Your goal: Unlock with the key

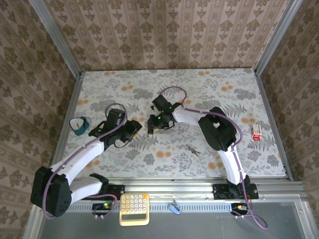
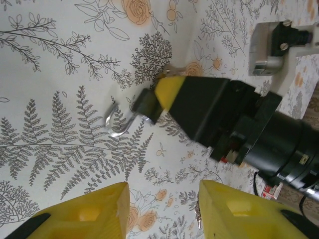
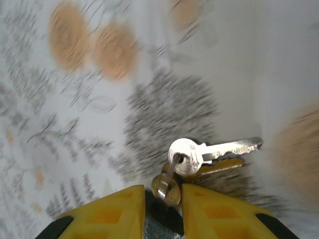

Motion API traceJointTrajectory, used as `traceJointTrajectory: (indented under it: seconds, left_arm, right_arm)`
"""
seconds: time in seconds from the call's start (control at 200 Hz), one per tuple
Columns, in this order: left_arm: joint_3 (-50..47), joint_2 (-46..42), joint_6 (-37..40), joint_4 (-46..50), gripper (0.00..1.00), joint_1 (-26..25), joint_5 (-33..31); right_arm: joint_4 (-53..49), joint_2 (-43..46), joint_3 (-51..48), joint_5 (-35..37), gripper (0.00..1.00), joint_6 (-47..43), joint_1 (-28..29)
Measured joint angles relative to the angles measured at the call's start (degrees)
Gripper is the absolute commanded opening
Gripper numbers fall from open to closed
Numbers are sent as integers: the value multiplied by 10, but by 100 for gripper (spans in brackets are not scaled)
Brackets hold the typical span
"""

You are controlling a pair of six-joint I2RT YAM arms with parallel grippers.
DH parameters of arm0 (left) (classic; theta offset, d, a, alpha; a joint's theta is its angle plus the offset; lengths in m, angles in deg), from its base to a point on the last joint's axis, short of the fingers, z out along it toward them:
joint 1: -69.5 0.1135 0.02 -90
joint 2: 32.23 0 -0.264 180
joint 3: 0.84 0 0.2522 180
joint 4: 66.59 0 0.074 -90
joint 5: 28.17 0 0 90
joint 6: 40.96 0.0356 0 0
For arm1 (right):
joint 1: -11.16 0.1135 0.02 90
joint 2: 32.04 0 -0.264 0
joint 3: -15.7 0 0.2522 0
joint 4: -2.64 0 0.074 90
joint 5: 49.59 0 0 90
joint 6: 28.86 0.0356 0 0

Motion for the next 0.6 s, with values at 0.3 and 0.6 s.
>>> traceJointTrajectory:
  seconds: [0.3, 0.6]
  left_arm:
    - [-5, -4, 1, 22, 42, 7, -4]
    - [-5, 22, 11, 45, 35, 6, -5]
  right_arm:
    - [23, 4, -19, -33, 36, 15, 12]
    - [34, 86, -96, -20, 28, 14, -11]
